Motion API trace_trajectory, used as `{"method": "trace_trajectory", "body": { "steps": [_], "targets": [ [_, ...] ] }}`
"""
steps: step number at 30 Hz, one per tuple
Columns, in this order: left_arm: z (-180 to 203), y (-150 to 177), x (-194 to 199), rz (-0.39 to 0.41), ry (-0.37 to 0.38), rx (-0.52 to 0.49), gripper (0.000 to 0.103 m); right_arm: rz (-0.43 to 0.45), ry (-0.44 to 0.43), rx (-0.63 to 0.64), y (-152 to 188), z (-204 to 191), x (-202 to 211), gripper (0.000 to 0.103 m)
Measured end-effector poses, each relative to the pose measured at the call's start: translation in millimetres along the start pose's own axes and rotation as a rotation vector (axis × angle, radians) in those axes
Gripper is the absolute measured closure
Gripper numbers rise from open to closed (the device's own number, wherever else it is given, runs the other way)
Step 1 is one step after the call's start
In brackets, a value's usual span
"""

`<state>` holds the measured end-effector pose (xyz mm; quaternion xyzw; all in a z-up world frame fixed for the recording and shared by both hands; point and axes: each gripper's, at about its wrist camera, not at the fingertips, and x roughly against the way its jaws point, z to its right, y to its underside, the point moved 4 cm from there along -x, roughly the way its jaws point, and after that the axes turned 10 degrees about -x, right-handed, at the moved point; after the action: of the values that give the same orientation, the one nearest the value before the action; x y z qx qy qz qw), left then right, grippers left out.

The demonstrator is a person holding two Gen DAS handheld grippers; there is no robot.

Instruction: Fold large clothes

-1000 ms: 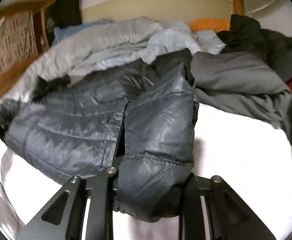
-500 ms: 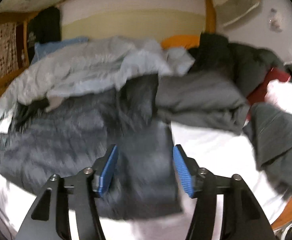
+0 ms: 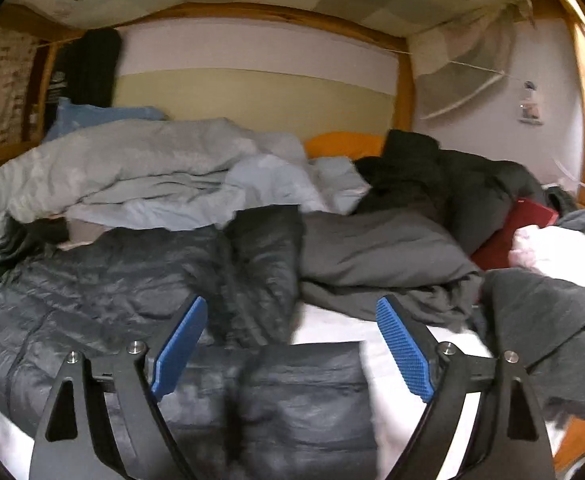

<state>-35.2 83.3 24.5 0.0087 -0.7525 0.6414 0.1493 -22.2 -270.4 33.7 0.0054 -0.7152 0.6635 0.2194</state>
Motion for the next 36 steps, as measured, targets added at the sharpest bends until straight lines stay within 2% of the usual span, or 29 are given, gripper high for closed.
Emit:
{"method": "trace_trajectory", "body": {
  "steps": [1,2,3,4,7,9,12,15,18,20,24,27,28,31,33,36],
  "targets": [
    [4.6,-2.4,-3.6,-0.031,0.025,-0.010,0.000,0.015,0.009,0.005,2.3,-1.6,0.3,0.014],
    [8.7,-5.7,-6.2,-0.060,0.058,-0.016,0.000,0.044,0.081,0.021,4.3,-1.5,0.5,0.011],
    [11.1,-9.9,-5.4,-0.056,0.063,-0.015,0.000,0.071,0.133,0.032,4.9,-0.6,1.6,0.009],
    [12.8,-14.6,-2.3,-0.040,0.053,-0.015,0.000,0.098,0.173,0.041,5.2,0.8,3.4,0.002],
    [24.1,-28.6,0.6,-0.021,0.045,-0.049,0.000,0.122,0.226,0.016,3.4,9.4,6.4,0.000],
    [34.8,-37.2,0.4,0.000,0.045,-0.085,0.000,0.128,0.208,-0.004,2.3,16.6,9.7,0.000],
    [46.1,-44.7,-2.8,0.020,0.029,-0.098,0.000,0.045,0.112,-0.029,4.4,24.4,6.3,0.000],
    [54.0,-51.5,-4.1,0.055,0.023,-0.042,0.000,-0.037,0.056,-0.046,14.4,28.4,-3.5,0.000],
    [62.8,-57.2,-5.0,0.098,-0.013,0.046,0.000,-0.083,0.061,-0.028,30.0,27.6,-16.6,0.001],
    [72.0,-61.4,-4.3,0.140,-0.060,0.061,0.000,-0.094,0.071,0.007,37.3,24.8,-19.5,0.001],
    [99.0,-71.3,-8.2,0.163,-0.187,-0.057,0.000,-0.103,0.039,-0.011,41.8,23.4,-18.3,0.001],
    [113.2,-71.1,-11.4,0.164,-0.241,-0.120,0.000,-0.125,-0.007,-0.060,40.6,24.1,-16.3,0.001],
    [117.1,-70.2,-12.0,0.162,-0.246,-0.127,0.000,-0.121,-0.016,-0.063,38.8,24.5,-14.8,0.001],
    [128.2,-68.9,-14.3,0.154,-0.173,-0.105,0.000,-0.084,-0.006,-0.047,32.3,30.1,-6.8,0.001],
    [139.3,-70.7,-14.7,0.138,-0.095,-0.087,0.000,-0.071,-0.009,-0.042,29.5,35.3,-2.9,0.001],
    [154.9,-76.9,-10.2,0.138,-0.108,-0.110,0.000,-0.148,-0.156,-0.150,29.0,46.4,-8.4,0.001]
  ]
}}
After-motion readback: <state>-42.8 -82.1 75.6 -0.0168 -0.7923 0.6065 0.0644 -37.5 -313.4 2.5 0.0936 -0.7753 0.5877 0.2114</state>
